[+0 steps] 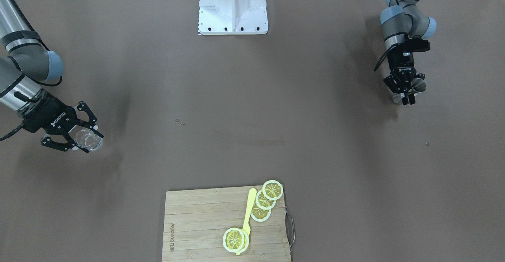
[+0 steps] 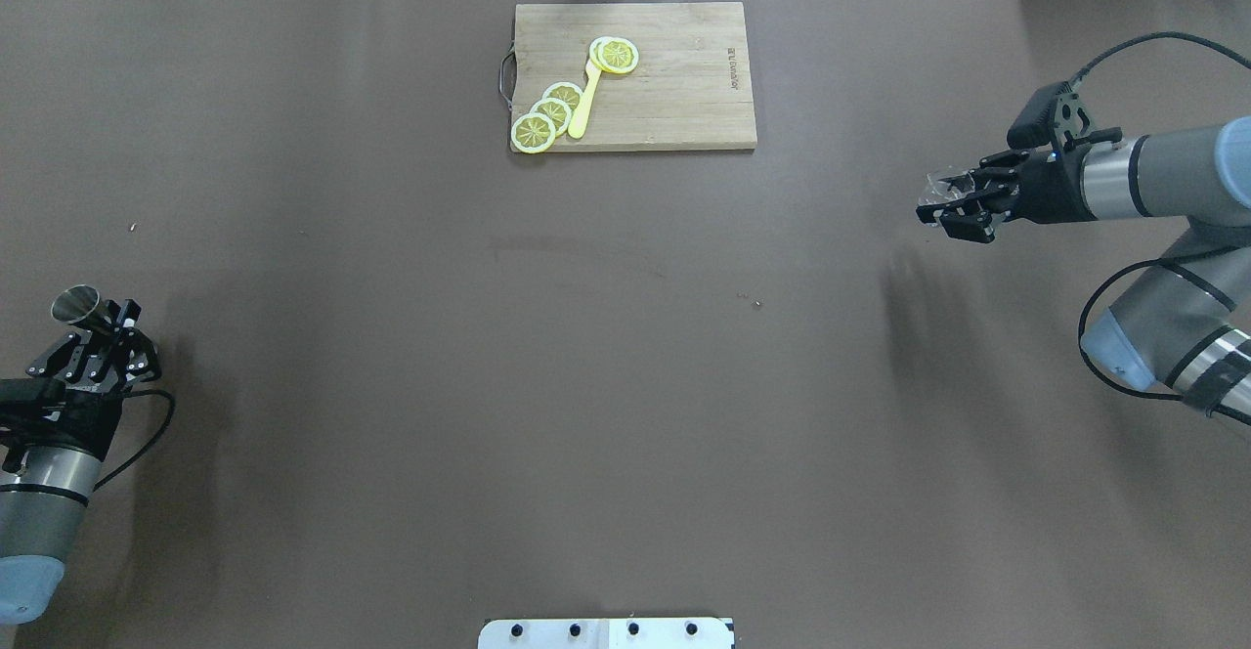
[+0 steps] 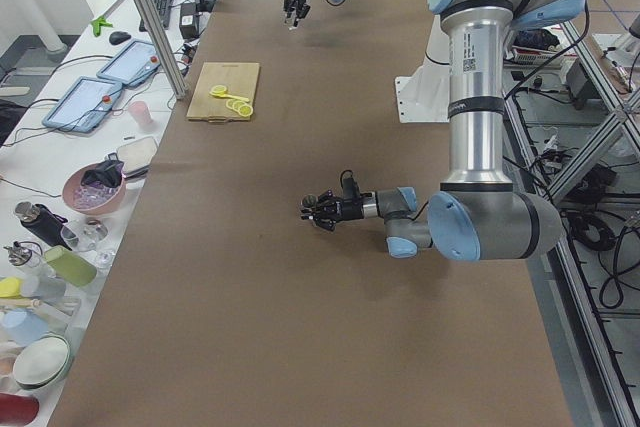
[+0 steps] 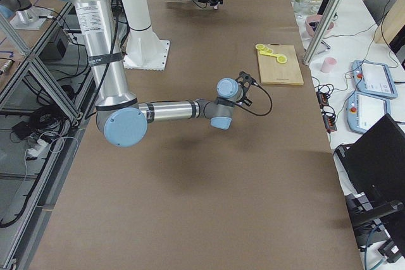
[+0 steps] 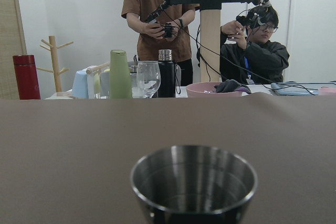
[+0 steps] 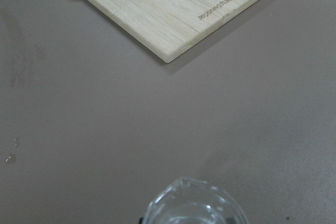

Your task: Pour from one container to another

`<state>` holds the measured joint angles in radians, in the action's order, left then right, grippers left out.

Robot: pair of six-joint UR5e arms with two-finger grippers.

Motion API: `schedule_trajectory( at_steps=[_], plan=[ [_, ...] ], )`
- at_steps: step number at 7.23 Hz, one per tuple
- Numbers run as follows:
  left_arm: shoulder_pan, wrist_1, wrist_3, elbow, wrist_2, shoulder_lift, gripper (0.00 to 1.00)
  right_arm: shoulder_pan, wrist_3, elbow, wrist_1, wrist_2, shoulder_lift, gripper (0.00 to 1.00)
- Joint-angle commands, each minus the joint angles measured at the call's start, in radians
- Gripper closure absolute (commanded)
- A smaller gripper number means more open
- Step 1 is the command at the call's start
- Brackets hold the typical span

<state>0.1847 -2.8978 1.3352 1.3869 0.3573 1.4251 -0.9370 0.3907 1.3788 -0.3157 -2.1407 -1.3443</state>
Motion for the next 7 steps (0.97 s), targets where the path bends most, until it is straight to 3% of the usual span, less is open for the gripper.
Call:
schedule_trajectory(
  at_steps=[1, 3, 7],
  plan=[
    [0.001, -0.001, 0.001, 0.003, 0.0, 0.0, 1.0, -0.002, -0.007, 0.01, -0.089, -0.04, 0.056, 1.0],
    [0.001, -0.003, 0.001, 0.021, 0.0, -0.006, 1.0, -0.008, -0.015, 0.034, -0.207, -0.061, 0.105, 1.0],
    [0.005, 0.002, -0.08, 0.122, 0.012, -0.034, 1.0, -0.01, -0.088, 0.046, -0.285, -0.073, 0.128, 1.0]
  ],
)
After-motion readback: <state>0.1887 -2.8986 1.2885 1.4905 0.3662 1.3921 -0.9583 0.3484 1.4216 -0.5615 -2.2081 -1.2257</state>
